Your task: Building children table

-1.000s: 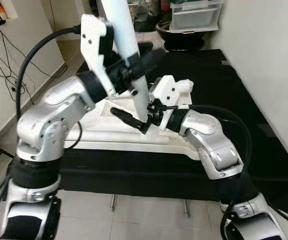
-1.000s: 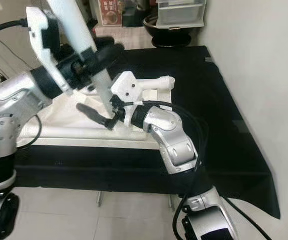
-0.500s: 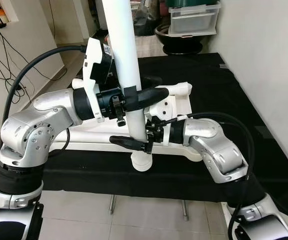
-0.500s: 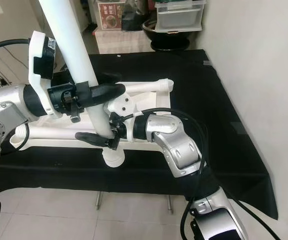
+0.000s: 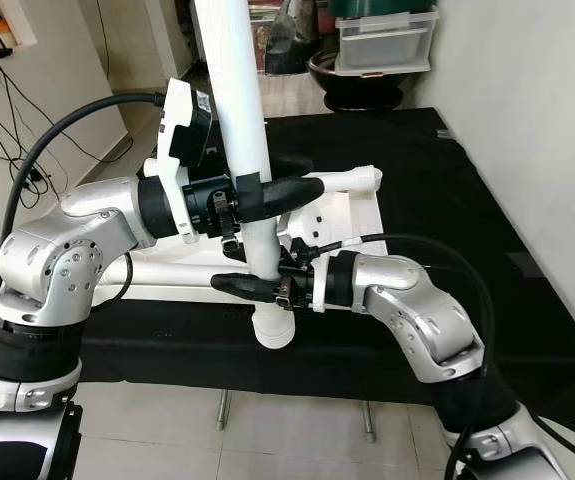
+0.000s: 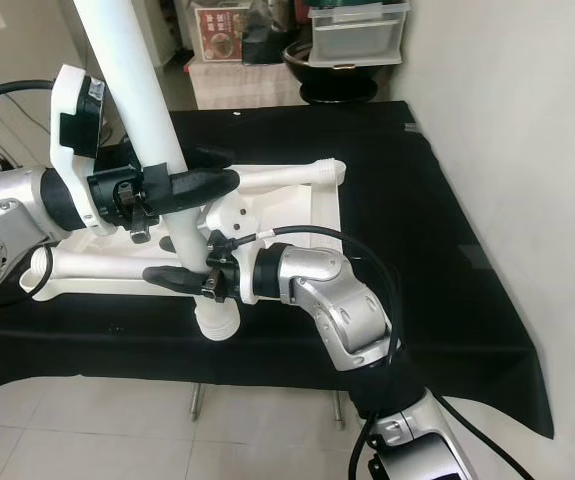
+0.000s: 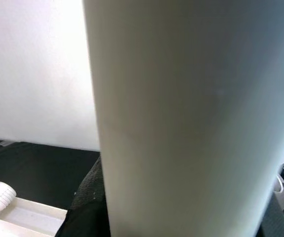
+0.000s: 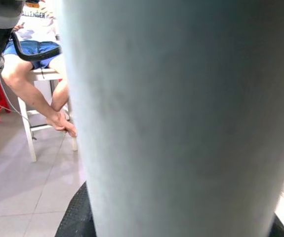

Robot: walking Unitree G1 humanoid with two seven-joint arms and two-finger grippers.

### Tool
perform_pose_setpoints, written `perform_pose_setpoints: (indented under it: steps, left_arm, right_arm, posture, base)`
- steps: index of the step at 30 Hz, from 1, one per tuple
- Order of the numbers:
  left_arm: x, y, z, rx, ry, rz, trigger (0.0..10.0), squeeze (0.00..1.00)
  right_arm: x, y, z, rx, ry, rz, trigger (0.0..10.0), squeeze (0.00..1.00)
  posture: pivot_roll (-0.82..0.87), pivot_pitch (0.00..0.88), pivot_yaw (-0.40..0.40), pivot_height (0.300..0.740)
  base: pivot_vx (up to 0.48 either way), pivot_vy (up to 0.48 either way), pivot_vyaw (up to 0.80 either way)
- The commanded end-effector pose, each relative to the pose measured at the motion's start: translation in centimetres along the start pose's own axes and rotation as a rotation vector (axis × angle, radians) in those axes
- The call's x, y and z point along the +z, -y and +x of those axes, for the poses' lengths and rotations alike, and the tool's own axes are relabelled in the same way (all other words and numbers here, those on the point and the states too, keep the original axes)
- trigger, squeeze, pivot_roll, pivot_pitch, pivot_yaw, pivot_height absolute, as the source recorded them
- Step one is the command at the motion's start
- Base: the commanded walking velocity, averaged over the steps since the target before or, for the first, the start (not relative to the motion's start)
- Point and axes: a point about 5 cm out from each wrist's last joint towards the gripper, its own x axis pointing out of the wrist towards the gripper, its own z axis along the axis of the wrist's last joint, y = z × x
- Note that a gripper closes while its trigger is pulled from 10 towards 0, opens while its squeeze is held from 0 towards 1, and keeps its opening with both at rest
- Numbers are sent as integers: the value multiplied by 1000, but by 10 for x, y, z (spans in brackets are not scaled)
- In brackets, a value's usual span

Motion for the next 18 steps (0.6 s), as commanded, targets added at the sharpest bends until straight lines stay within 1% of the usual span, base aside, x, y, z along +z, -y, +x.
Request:
perform_pose_setpoints:
  steps: [1, 7, 8, 9, 10, 11, 13, 14, 15, 16, 17, 18]
  left_arm:
    - [11, 20, 22, -189, 88, 42, 0, 0]
    - [13, 20, 23, -182, 105, 45, 0, 0]
    - [14, 15, 24, -120, 126, 53, 4157, 875]
    - [17, 11, 23, -86, 155, 45, 10000, 1000]
    - [22, 7, 20, -31, 196, 42, 10000, 1000]
    - [31, 4, 14, 14, 254, 36, 10000, 1000]
    - [31, 4, 14, 14, 254, 36, 10000, 1000]
    - [37, 3, 9, 36, 291, 33, 10000, 1000]
    - [49, 5, 3, 67, 342, 52, 10000, 1000]
    - [49, 5, 3, 67, 342, 52, 10000, 1000]
    - [61, 7, -4, 98, 376, 86, 10000, 1000]
    - [69, 10, -8, 118, 395, 112, 10000, 1000]
  right_arm:
    - [-3, -11, 16, 34, -1, 55, 0, 0]
    - [-3, -8, 16, 9, -3, 66, 0, 0]
    - [-2, -4, 15, -22, 9, 68, 0, 0]
    - [0, 3, 13, -67, 19, 68, 0, 0]
    - [3, 13, 10, -128, 30, 64, 0, 0]
    - [5, 23, 4, -194, 39, 58, 0, 0]
    - [5, 23, 4, -194, 39, 58, 0, 0]
    - [6, 29, 0, -234, 43, 54, 0, 0]
    - [8, 38, -6, -294, 51, 49, 0, 0]
    - [8, 38, -6, -294, 51, 49, 0, 0]
    - [11, 48, -14, -355, 60, 47, 0, 0]
    - [12, 54, -18, -394, 66, 46, 0, 0]
  posture:
    - [-62, 11, 53, 740]
    - [-62, 10, 52, 740]
    - [-62, 10, 52, 740]
    - [-63, 11, 53, 740]
    - [-65, 13, 56, 740]
    - [-67, 17, 60, 740]
    - [-67, 17, 60, 740]
    - [-67, 17, 60, 740]
    - [-66, 27, 63, 740]
    - [-66, 27, 63, 740]
    - [-60, 34, 59, 740]
    - [-60, 34, 59, 740]
  base:
    - [0, 0, 0]
    - [0, 0, 0]
    - [0, 0, 0]
    - [0, 0, 0]
    - [0, 0, 0]
    - [0, 0, 0]
    - [0, 0, 0]
    - [0, 0, 0]
    - [0, 0, 0]
    - [0, 0, 0]
    - [0, 0, 0]
    - [0, 0, 0]
